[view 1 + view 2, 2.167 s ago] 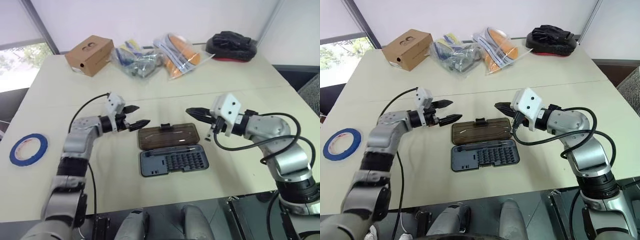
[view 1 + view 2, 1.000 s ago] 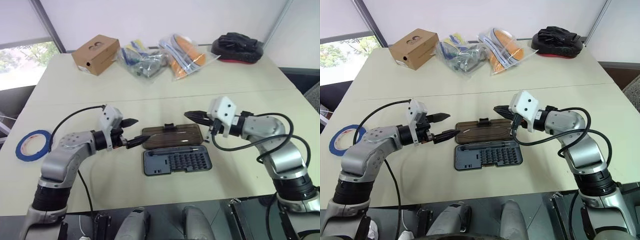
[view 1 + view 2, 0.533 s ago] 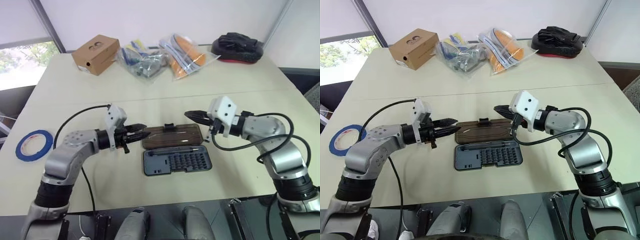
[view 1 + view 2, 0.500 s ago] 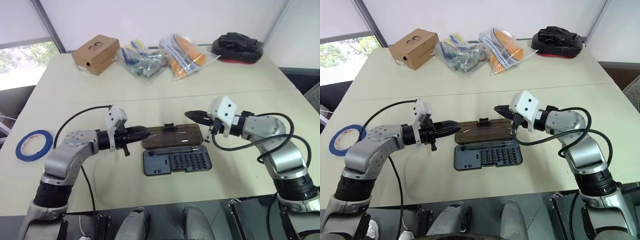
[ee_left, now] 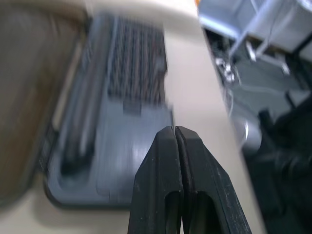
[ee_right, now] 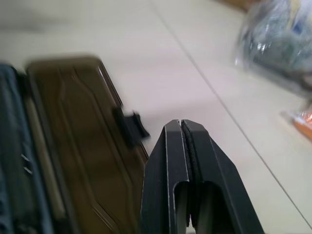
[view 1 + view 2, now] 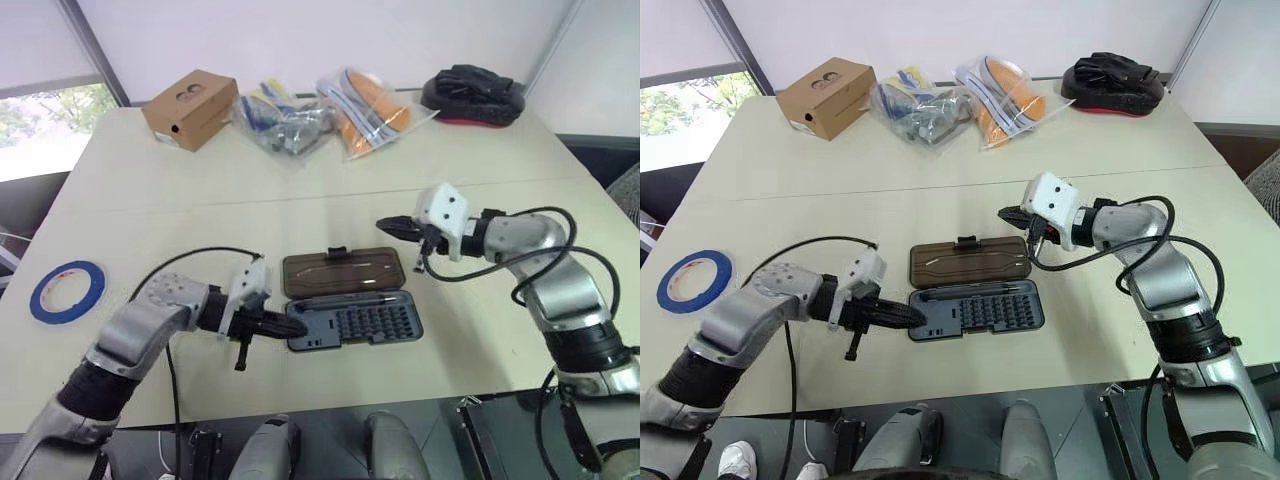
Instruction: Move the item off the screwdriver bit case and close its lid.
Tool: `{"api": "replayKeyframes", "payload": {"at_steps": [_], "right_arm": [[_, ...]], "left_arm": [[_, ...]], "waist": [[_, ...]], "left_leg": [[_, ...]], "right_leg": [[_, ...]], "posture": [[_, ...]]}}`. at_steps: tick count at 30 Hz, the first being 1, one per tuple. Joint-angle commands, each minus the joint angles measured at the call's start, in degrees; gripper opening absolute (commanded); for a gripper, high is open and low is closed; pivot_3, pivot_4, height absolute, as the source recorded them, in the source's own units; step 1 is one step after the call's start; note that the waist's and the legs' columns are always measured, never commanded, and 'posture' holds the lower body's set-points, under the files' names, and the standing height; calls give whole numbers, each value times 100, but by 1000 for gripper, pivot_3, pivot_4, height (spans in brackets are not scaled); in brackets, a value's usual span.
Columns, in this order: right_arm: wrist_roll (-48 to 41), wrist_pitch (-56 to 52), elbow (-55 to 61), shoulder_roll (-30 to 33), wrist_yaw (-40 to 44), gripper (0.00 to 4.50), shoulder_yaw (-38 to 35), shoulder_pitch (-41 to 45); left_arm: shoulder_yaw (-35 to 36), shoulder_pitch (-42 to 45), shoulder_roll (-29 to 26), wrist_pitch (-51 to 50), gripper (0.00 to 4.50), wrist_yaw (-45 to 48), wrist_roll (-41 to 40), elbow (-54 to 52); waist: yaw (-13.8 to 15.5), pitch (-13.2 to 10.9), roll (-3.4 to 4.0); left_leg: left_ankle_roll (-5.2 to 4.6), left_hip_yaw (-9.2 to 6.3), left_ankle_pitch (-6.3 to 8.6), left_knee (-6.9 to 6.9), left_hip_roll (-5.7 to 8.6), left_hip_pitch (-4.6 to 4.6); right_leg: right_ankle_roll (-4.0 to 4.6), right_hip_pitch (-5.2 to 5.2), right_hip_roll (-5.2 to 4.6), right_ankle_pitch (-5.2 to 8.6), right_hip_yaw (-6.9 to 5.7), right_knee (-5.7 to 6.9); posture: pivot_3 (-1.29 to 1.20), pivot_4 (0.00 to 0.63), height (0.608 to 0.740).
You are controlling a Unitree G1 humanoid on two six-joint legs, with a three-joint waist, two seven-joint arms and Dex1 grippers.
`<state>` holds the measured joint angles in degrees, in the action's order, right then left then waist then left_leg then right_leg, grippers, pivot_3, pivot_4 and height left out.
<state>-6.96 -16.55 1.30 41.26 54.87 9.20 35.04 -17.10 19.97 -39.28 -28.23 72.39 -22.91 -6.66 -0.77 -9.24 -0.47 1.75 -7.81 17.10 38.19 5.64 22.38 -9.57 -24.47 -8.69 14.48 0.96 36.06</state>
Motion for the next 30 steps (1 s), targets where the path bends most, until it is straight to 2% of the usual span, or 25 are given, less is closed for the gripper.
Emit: {"api": "replayKeyframes", "payload": {"at_steps": [1,6,13,25,28,30], "right_arm": [[339,276,-470,24,136,0,198,415],[549,369,-1225,-5,512,0,455,811],[677,635,-1678,-113,941,0,620,965],[721,701,-1867,-504,727,0,432,1172],[710,654,-1798,-477,756,946,417,1146],[771,667,-1837,-508,719,1988,463,1158]], "left_arm": [[-210,57,210,615,37,-37,440,429],[-218,75,549,878,37,-223,635,717],[-242,-98,547,854,37,-288,644,536],[-235,-134,525,829,37,-394,647,480],[-233,-94,548,828,0,-409,649,512],[-236,-89,554,821,0,-406,637,510]], "waist": [[8,0,0],[4,1,2],[-7,2,3],[-10,4,5],[-8,4,6],[-8,4,6]], "left_leg": [[0,-1,0,0,-1,0],[0,-1,0,2,1,0],[0,-2,0,2,0,-2],[1,-4,0,2,0,-4],[1,-4,-1,2,0,-4],[1,-4,-1,2,0,-4]], "right_leg": [[0,1,-1,0,0,0],[0,3,-2,0,-1,0],[0,3,-2,0,0,2],[0,3,-2,0,0,4],[0,3,-1,0,0,4],[0,3,-2,0,0,4]], "posture": [[0,150,740],[0,150,740],[0,150,740],[0,150,740],[0,150,740],[0,150,740]]}}
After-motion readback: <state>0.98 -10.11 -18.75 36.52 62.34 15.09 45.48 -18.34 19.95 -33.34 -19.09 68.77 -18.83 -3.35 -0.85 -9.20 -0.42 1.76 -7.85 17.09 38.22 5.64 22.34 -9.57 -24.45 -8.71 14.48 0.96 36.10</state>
